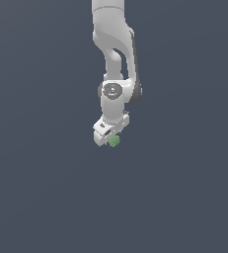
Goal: Pick up the object and move it to a goal position.
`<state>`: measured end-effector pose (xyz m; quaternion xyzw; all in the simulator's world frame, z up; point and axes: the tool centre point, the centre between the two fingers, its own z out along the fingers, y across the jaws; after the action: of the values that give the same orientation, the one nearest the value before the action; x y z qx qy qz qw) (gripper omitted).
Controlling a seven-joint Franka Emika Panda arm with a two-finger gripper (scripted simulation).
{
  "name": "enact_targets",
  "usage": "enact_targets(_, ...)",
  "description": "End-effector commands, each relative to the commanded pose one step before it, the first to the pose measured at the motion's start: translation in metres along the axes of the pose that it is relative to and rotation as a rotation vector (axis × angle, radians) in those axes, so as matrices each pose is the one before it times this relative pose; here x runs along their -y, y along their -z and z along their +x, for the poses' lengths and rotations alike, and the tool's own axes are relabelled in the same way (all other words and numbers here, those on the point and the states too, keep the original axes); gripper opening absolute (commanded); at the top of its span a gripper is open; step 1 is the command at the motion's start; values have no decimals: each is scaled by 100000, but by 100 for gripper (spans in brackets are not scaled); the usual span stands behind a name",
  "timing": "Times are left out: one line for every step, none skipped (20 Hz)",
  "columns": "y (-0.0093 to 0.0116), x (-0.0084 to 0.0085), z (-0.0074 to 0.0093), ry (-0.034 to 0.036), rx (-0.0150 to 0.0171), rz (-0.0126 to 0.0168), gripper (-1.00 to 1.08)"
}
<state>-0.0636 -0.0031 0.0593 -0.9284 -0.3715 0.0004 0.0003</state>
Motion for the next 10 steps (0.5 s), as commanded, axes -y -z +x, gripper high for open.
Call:
enact_targets(-845, -20, 20, 84, -59, -64, 100)
enact_targets(-196, -20, 6, 0, 0, 0, 100)
enact_targets(-136, -17, 8, 0, 0, 0, 100)
enact_targets(-80, -12, 6, 0, 0, 0, 100)
enact_targets(-26, -4, 2, 0, 0, 0, 100)
enact_targets(0, 0, 0, 0, 0, 0, -100)
enact_targets(0, 0, 0, 0, 0, 0, -100)
enact_targets(0, 0, 0, 0, 0, 0, -100)
enact_targets(0, 0, 0, 0, 0, 0, -100)
enact_targets(0, 0, 0, 0, 0, 0, -100)
